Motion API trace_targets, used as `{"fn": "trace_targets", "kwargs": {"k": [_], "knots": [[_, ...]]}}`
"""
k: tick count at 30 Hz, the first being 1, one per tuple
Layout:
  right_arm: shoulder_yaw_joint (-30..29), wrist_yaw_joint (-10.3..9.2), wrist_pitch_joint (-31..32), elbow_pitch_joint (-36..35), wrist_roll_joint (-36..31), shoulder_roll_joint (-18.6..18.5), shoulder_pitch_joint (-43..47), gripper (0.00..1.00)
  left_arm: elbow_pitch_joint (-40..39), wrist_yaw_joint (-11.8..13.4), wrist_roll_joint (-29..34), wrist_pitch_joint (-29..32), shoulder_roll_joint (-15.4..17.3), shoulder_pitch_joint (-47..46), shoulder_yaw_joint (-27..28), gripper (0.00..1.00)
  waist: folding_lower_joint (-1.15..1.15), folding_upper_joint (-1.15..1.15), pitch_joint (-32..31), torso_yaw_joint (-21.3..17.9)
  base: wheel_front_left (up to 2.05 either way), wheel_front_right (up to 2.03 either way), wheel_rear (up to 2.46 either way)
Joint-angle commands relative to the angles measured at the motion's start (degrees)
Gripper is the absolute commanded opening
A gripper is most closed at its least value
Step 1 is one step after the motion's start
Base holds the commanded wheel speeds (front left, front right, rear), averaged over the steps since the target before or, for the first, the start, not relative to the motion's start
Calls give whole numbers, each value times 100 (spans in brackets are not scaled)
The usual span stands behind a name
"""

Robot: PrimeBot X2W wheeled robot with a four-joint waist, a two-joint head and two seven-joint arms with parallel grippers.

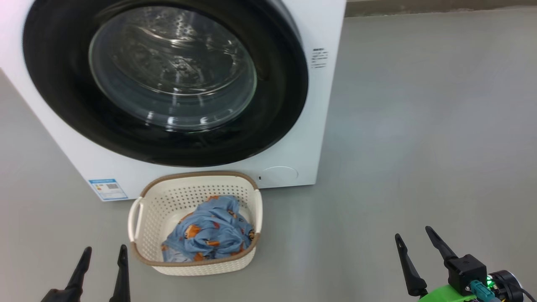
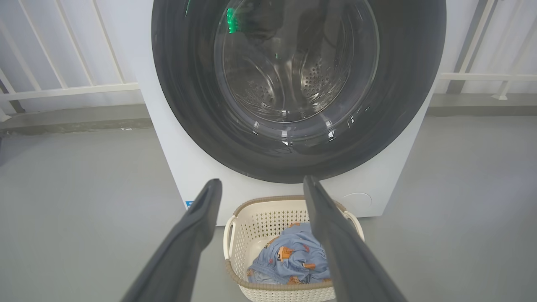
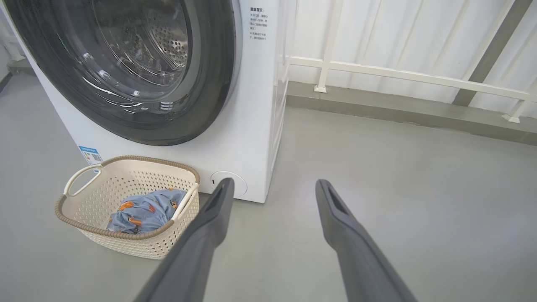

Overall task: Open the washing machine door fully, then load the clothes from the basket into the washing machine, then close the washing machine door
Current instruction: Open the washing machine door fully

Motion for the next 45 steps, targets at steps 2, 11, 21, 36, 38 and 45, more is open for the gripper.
{"fn": "trace_targets", "kwargs": {"k": [2, 11, 21, 36, 38, 45], "knots": [[147, 9, -69, -124, 16, -26, -71, 100, -172, 15, -61, -43, 78, -219, 237, 100, 0, 0, -3, 0, 81, 81, -162], [171, 9, -69, -124, 55, -20, -67, 100, -164, 43, -116, -43, 78, -182, 180, 100, 0, 0, -18, -3, 38, 38, -76], [81, 9, -69, -172, 161, 1, -79, 100, -117, 71, -138, -43, 78, -166, 177, 100, 0, 0, -40, -4, 0, 0, 0], [132, 9, -69, -202, 603, 23, -125, 0, -147, 119, -202, -43, 78, -83, 157, 100, 0, 0, -4, -84, 0, 0, 0], [52, 9, -69, -185, 1057, 28, -142, 0, -158, 134, -205, -43, 78, -71, 152, 100, 0, 0, 1, -98, 0, 0, 0], [-137, 9, -69, -15, 3124, 32, -435, 0, -287, 139, -214, -43, 78, -80, 190, 100, 0, 0, 177, -169, 0, 0, 0]]}}
